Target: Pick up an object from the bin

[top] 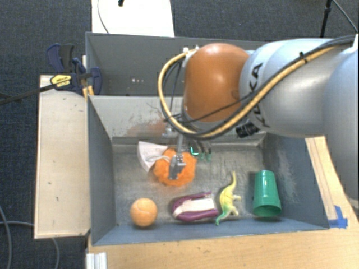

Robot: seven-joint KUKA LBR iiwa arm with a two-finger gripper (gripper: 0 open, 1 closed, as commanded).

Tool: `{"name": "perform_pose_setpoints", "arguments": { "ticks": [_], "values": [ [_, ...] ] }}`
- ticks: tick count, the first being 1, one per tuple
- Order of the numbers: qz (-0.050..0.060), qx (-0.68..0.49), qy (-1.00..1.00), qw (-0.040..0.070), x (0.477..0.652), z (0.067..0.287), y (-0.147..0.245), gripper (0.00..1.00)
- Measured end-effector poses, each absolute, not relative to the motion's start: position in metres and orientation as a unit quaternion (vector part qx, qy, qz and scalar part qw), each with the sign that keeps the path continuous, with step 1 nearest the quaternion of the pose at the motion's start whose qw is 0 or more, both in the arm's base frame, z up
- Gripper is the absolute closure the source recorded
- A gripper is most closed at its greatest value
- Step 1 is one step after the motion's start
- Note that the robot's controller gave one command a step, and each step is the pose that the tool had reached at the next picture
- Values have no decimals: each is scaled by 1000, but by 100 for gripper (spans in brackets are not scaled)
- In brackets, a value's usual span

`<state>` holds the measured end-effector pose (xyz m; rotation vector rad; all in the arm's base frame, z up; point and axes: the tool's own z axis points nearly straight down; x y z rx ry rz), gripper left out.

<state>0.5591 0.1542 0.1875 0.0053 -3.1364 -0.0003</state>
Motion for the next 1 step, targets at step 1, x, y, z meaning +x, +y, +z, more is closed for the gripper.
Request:
{"name": "perform_pose_setpoints", "arguments": {
  "ticks": [1],
  "values": [
    [-1,0,-1000,-1,561,192,153,0]
  ]
}}
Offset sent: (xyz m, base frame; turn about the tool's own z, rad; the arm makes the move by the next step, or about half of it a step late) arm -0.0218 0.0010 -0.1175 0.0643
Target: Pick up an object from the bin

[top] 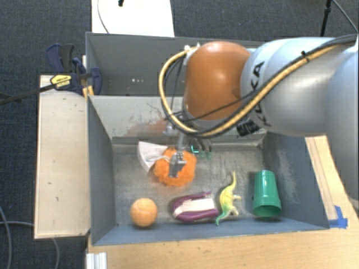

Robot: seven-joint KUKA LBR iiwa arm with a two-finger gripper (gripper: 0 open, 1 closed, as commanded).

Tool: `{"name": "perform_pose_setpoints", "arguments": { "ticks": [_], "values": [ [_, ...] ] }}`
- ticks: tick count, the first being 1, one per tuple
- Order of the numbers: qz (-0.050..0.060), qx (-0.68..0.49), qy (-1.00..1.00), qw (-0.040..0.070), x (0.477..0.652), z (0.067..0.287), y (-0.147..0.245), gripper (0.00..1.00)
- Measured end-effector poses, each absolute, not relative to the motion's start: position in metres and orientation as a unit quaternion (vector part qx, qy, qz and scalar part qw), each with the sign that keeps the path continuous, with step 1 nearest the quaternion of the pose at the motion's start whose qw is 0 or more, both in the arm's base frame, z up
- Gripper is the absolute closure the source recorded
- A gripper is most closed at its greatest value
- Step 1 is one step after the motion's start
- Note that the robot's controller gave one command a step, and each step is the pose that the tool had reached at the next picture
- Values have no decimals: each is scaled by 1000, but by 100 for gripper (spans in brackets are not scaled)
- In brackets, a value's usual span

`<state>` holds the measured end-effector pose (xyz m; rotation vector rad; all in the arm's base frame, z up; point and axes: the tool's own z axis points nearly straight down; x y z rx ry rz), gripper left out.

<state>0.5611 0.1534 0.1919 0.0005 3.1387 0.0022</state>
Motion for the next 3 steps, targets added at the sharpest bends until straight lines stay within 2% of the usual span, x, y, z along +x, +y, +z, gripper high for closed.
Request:
{"name": "perform_pose_setpoints", "arguments": {
  "ticks": [1,2,3],
  "values": [
    [3,30,1000,5,541,75,158,100],
    [3,31,999,5,541,75,158,100],
    [0,32,999,1,525,185,154,100]
  ]
}}
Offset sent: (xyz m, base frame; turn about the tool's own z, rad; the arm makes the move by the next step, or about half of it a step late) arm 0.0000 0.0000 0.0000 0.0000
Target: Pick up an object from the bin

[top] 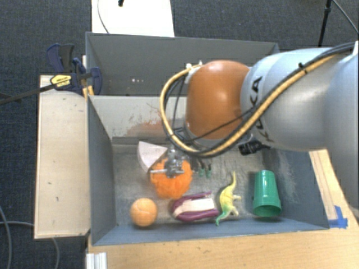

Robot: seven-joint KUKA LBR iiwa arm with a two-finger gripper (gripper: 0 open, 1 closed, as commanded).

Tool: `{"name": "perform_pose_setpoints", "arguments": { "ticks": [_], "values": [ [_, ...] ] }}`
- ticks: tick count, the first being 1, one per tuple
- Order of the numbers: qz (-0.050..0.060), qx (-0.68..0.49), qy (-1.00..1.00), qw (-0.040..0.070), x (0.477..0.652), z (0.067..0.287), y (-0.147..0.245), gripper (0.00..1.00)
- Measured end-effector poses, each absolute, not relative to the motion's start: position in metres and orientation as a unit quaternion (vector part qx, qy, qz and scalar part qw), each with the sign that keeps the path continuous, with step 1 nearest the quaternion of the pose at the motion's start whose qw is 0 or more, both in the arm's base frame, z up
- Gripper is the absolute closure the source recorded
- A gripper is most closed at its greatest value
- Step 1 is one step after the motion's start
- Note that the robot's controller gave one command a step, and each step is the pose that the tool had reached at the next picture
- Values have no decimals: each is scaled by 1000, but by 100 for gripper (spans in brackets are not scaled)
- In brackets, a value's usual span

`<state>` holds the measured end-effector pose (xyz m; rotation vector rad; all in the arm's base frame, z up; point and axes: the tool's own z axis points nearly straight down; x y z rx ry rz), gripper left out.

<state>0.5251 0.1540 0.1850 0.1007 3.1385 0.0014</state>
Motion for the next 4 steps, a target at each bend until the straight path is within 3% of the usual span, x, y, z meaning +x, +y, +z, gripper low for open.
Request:
{"name": "perform_pose_setpoints", "arguments": {
  "ticks": [3,4],
  "values": [
    [0,43,999,1,537,200,155,100],
    [0,43,999,0,545,241,158,100]
  ]
}}
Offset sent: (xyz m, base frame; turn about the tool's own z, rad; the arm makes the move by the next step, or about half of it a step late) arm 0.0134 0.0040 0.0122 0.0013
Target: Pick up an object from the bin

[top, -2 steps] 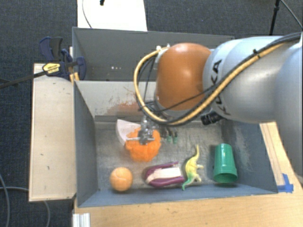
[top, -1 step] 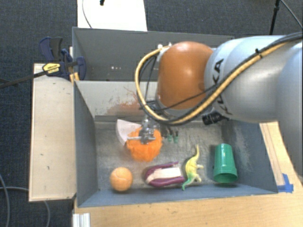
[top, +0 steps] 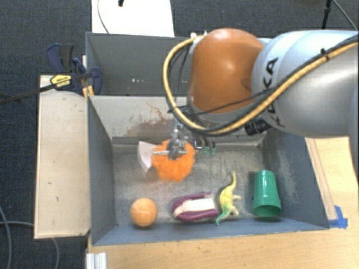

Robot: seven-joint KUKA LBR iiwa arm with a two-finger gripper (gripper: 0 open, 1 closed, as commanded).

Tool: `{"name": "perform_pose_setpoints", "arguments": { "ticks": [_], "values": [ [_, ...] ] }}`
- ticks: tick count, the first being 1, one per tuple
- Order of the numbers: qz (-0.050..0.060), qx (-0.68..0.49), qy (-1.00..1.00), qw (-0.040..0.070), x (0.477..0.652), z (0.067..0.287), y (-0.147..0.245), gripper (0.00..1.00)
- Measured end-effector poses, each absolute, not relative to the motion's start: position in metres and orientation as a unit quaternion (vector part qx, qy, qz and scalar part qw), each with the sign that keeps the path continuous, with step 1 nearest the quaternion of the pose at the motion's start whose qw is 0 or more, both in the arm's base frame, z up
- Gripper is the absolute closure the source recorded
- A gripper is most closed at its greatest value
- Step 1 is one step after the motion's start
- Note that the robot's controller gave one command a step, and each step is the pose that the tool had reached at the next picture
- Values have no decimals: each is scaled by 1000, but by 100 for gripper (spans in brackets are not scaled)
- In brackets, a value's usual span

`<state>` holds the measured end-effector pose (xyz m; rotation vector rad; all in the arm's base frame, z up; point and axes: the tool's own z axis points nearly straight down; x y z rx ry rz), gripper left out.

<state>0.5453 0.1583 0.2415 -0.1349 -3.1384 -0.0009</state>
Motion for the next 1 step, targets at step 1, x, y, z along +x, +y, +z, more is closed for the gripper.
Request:
{"name": "perform_pose_setpoints", "arguments": {
  "ticks": [1],
  "values": [
    [-1,-43,-999,-1,547,253,159,100]
  ]
}}
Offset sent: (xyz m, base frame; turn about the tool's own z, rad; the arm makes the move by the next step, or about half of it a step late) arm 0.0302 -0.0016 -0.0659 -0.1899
